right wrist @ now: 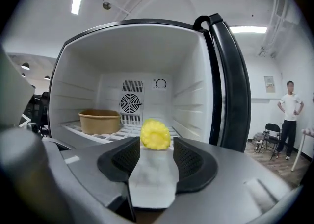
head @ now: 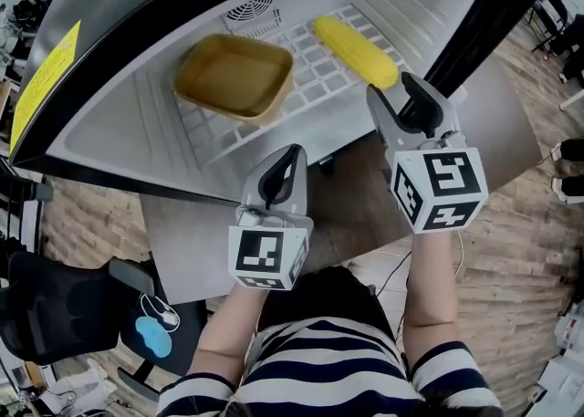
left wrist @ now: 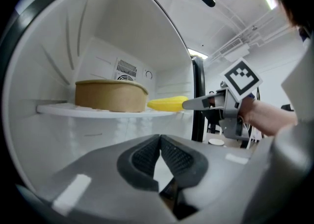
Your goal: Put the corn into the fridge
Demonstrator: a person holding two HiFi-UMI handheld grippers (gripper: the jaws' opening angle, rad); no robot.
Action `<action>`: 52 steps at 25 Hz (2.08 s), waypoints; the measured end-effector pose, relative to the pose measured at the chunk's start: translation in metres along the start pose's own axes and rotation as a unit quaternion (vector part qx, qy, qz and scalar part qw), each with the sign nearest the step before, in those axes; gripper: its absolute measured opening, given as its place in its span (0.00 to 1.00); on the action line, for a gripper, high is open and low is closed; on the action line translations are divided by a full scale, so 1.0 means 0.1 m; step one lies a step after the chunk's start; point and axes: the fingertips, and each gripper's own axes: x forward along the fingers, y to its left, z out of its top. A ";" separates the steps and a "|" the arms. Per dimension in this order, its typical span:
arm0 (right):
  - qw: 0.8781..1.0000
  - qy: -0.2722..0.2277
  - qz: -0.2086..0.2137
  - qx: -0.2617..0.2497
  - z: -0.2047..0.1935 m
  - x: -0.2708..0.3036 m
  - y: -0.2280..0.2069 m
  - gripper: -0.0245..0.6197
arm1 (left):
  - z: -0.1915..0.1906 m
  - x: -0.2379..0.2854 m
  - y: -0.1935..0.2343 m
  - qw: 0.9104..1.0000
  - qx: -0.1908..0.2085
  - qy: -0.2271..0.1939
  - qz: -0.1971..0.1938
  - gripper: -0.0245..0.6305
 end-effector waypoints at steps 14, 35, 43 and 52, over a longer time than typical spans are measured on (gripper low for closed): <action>1.000 0.006 0.005 0.008 -0.02 0.08 0.05 0.33 | -0.01 -0.08 0.03 1.000 0.005 0.006 0.003 0.04; 0.999 0.010 -0.025 0.047 -0.22 -0.51 -0.01 0.28 | 0.05 -0.32 -0.01 1.000 -0.014 0.009 -0.016 0.04; 0.997 0.016 -0.029 0.065 -0.33 -0.83 0.11 0.20 | 0.13 -0.54 -0.02 1.000 -0.017 -0.001 -0.020 0.04; 0.995 0.025 -0.034 0.091 -0.54 -1.08 0.25 0.12 | 0.12 -0.68 -0.01 0.999 -0.022 -0.002 -0.024 0.04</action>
